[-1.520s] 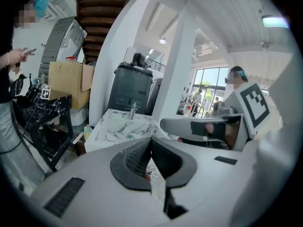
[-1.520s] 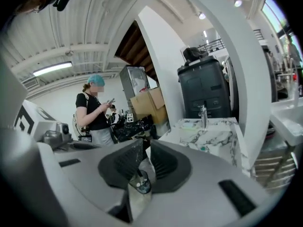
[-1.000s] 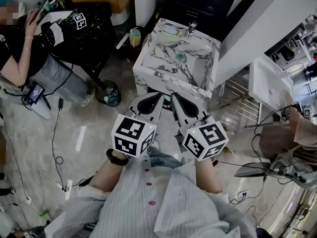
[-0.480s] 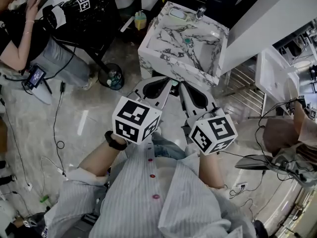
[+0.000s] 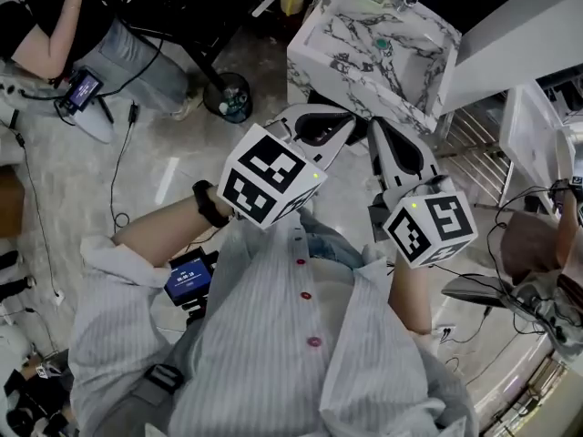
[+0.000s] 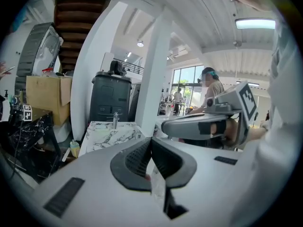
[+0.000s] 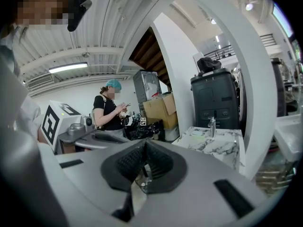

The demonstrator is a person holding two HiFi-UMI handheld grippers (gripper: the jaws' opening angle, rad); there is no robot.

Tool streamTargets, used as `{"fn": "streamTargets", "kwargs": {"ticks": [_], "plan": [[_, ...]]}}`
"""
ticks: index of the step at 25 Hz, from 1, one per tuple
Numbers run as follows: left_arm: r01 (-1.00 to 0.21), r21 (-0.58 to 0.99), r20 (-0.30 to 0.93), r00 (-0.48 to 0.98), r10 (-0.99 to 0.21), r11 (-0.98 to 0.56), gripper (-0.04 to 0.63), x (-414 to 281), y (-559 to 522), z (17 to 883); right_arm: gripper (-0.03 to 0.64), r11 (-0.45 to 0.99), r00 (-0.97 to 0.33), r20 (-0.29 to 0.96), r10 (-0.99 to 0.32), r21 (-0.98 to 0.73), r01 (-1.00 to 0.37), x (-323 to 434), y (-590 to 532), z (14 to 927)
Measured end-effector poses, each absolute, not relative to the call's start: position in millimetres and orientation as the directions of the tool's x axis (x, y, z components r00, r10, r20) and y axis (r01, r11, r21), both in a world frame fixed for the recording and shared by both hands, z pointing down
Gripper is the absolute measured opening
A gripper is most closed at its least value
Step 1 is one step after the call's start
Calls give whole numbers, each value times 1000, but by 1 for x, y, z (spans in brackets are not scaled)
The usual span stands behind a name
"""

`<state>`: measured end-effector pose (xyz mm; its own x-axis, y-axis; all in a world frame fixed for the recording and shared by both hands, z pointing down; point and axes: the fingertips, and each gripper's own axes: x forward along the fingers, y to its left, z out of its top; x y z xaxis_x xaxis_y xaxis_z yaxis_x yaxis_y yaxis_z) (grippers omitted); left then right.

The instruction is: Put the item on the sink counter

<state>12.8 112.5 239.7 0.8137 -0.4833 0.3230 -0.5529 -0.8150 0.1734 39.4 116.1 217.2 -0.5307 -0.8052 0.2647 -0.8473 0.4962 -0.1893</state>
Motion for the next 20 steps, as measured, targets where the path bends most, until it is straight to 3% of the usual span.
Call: {"fn": "streamTargets", "kwargs": {"ticks": [20], "plan": [[-610, 179, 356, 772, -527, -772, 15, -6, 86, 248, 6, 502, -547, 271, -792, -221, -836, 39, 97, 222]]}}
